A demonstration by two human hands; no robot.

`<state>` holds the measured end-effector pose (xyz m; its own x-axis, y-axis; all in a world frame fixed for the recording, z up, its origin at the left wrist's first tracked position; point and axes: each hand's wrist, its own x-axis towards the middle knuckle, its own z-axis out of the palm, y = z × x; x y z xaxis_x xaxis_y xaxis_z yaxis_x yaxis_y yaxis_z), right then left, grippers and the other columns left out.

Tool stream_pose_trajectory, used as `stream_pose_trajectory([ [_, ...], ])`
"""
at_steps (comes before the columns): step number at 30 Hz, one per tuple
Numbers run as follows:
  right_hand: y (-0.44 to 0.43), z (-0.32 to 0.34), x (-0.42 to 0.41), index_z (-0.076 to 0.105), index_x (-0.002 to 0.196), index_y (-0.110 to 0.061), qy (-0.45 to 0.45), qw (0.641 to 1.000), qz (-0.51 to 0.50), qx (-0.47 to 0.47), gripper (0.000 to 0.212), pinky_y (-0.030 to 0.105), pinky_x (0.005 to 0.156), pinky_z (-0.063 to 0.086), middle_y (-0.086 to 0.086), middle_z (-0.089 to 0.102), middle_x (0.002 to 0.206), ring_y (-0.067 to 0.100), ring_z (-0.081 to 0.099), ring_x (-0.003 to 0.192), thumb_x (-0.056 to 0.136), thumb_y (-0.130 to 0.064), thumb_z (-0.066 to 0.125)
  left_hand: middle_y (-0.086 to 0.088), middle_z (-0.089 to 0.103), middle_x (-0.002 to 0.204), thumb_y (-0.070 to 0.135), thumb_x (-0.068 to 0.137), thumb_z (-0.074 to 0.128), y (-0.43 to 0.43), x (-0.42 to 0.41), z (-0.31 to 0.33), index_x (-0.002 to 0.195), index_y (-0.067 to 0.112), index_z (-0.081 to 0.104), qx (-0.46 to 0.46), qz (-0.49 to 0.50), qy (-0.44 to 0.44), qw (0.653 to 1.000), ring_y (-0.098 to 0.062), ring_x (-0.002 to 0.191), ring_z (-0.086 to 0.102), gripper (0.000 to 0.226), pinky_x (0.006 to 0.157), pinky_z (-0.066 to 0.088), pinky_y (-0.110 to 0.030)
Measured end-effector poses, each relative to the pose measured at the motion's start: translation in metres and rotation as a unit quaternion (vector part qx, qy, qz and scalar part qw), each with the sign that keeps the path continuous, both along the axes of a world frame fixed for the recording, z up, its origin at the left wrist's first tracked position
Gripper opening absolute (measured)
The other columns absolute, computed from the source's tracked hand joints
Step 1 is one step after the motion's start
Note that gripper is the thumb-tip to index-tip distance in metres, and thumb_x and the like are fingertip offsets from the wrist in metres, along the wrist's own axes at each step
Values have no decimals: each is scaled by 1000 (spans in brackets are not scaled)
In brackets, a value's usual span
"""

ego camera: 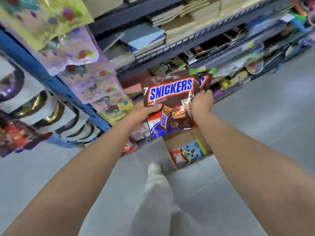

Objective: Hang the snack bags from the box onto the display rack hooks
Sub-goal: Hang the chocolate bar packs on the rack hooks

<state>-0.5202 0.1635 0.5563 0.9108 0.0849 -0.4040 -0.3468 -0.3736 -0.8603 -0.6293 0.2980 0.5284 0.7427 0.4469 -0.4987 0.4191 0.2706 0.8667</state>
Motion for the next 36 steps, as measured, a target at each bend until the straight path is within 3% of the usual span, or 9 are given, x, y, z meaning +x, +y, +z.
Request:
stream_pose_trajectory([
  [2,13,13,-22,38,134,5,-33,996,82,-9,38,23,61,27,19,46,137,31,46,123,100,-9,29,9,72,64,14,83,70,5,-41,19,85,19,63,29,89,-14,995,-4,59,68,9,58,55,-22],
  [4,27,32,-57,35,138,4,-51,988,141,-24,40,26,80,29,19,43,141,31,43,127,101,-10,26,4,72,78,21,77,77,11,-79,39,83,21,63,110,163,-24,980,-13,73,69,15,67,57,-28],
  [8,56,58,-113,47,125,5,-92,965,244,2,35,32,92,40,23,52,128,34,49,120,97,-12,33,-2,61,92,8,76,75,31,-155,84,108,16,51,247,288,-9,925,-15,77,62,41,63,54,-22],
  [11,71,84,-155,49,122,4,-143,936,320,-22,33,27,81,31,16,54,119,29,50,117,98,-11,32,-20,65,108,4,72,76,49,-206,111,108,13,60,325,234,59,915,-25,87,62,41,73,52,-32],
  [16,102,120,-219,49,117,-1,-198,909,366,-4,30,40,91,40,23,54,122,37,51,114,98,-15,31,-12,65,98,21,84,67,60,-271,142,109,8,65,448,139,164,868,-26,91,60,28,79,44,-29],
  [21,127,148,-276,50,108,0,-227,894,386,15,25,32,76,30,18,54,113,32,50,106,99,-14,30,-8,65,93,21,92,57,77,-327,175,105,8,63,484,148,127,853,-23,85,60,20,73,41,-27],
  [25,153,172,-315,35,71,-13,-253,889,377,59,29,29,69,27,2,43,76,21,41,84,99,-13,30,-5,64,95,18,92,56,100,-363,207,104,7,65,518,177,106,830,-18,86,57,19,75,41,-25],
  [32,193,227,-366,25,65,-20,-307,867,380,96,36,30,72,28,-3,31,70,15,36,69,100,-13,27,-7,59,80,14,88,58,155,-401,261,86,4,70,528,238,100,809,-19,77,53,16,69,39,-25],
  [36,206,251,-377,40,84,-12,-390,842,371,35,18,33,74,33,4,44,90,24,43,86,99,-18,30,-9,57,77,12,89,53,182,-404,286,80,7,66,563,251,83,783,-21,75,51,16,62,31,-24],
])
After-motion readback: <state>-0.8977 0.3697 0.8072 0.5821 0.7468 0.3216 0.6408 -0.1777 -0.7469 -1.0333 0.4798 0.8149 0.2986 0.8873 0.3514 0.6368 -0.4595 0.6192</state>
